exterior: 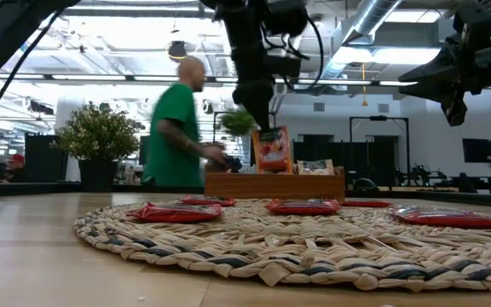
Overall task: Pick & Place Tea
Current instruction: Put the pink tea bag into the middle section of the wooden organizer, then put the red tea bag into the left section of the wooden organizer
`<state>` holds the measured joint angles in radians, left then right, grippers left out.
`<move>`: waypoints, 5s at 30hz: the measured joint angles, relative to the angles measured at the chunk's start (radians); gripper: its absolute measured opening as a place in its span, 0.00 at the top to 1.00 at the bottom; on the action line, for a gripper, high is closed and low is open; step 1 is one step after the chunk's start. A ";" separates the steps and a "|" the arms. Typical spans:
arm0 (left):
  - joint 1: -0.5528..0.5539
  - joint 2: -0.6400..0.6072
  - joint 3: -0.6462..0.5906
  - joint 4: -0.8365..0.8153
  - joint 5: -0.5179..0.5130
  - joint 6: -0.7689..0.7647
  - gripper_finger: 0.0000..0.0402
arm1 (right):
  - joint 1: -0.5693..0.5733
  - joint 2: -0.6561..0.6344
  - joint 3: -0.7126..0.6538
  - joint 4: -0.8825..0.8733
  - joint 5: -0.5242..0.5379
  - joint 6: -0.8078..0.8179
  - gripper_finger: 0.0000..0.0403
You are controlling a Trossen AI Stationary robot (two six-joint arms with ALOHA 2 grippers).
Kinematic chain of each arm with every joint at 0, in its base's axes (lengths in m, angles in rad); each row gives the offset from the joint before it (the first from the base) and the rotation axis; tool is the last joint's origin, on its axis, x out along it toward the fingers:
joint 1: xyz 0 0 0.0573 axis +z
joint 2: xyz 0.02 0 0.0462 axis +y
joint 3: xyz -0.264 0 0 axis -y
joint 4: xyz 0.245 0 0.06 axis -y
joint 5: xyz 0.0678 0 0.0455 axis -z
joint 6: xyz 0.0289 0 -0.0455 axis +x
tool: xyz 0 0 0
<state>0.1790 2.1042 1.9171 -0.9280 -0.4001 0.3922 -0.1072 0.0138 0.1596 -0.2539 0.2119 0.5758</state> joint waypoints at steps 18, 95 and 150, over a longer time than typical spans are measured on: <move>0.048 0.056 0.002 0.057 0.021 0.071 1.00 | 0.000 0.000 0.000 -0.003 0.000 -0.001 0.78; -0.069 -0.010 -0.141 -0.250 0.494 -0.365 0.66 | -0.001 0.000 0.000 -0.008 0.000 -0.008 0.78; -0.159 -0.014 -0.425 0.036 0.317 -0.407 0.84 | 0.001 0.000 0.000 -0.083 -0.002 -0.008 0.78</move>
<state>0.0197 2.0899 1.4921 -0.8920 -0.0830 -0.0147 -0.1062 0.0139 0.1596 -0.3370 0.2100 0.5674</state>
